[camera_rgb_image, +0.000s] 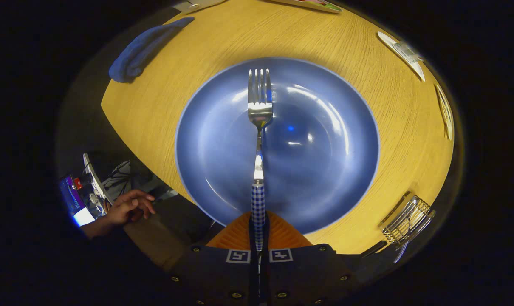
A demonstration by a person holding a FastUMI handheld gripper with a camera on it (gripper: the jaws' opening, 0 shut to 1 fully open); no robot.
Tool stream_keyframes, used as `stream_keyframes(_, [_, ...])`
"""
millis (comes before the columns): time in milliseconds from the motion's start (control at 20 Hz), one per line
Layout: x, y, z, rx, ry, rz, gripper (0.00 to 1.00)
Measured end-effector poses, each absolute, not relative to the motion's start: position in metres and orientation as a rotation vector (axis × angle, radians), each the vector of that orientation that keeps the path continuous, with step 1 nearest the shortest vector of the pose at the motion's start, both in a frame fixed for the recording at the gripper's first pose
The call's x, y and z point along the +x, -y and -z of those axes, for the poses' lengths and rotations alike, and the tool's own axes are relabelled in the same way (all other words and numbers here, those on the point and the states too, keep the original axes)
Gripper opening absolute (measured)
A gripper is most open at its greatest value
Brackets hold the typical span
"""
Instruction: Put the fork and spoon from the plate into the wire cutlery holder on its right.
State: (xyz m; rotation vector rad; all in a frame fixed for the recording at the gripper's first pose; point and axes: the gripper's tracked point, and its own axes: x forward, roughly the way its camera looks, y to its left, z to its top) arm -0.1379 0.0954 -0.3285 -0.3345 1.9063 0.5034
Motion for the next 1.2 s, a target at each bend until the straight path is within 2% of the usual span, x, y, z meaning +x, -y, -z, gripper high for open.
stream_keyframes(200, [-0.138,-0.072,0.293,-0.367,-1.935,-0.540,0.02])
stream_keyframes(450, [-0.140,-0.021,0.260,-0.386,-1.946,-0.495,0.02])
stream_keyframes(1200, [-0.180,0.121,0.193,-0.265,-2.042,-0.228,0.02])
